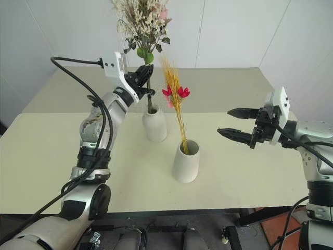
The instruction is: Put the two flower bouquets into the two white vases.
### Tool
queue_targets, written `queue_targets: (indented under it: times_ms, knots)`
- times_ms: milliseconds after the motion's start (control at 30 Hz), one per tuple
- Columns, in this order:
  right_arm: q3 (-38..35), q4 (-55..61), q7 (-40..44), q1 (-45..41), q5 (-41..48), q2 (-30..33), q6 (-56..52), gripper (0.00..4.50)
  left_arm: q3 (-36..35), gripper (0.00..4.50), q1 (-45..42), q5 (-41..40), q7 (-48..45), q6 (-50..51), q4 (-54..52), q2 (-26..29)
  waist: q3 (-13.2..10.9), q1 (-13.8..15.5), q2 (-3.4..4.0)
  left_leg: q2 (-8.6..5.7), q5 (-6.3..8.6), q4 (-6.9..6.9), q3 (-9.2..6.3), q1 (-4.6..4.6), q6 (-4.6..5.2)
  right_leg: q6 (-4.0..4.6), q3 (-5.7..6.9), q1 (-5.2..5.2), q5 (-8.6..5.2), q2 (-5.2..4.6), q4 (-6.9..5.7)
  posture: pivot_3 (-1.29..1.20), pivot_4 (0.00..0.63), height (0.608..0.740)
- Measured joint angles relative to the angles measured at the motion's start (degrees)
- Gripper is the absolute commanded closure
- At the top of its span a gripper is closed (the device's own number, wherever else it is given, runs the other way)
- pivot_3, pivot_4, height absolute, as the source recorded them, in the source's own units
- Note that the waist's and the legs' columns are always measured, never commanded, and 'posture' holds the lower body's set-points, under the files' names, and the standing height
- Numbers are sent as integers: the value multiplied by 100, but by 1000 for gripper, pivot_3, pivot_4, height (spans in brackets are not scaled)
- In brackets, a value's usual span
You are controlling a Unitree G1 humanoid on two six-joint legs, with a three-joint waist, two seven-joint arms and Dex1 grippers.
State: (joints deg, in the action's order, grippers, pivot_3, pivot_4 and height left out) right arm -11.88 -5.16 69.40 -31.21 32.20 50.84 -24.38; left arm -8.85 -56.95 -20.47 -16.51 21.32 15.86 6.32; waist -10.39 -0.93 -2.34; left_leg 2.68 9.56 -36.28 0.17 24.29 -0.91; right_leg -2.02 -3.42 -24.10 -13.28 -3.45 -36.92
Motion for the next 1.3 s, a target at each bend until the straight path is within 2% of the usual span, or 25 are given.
queue_targets:
  times_ms: [733,1300]
  knots:
    - [7,-10,-202,-56,-3,-181,1,0,-110,4376,-357,2,-3,-336,378,-123,0,0,0,0,0,1,0,2,0,-1,0,-2,0,0,1,0,150,740]
    - [7,-46,-209,-89,-8,-208,5,0,501,4376,342,610,-233,-1271,536,-181,0,4,0,0,0,0,0,2,0,0,0,-1,0,0,0,0,150,740]
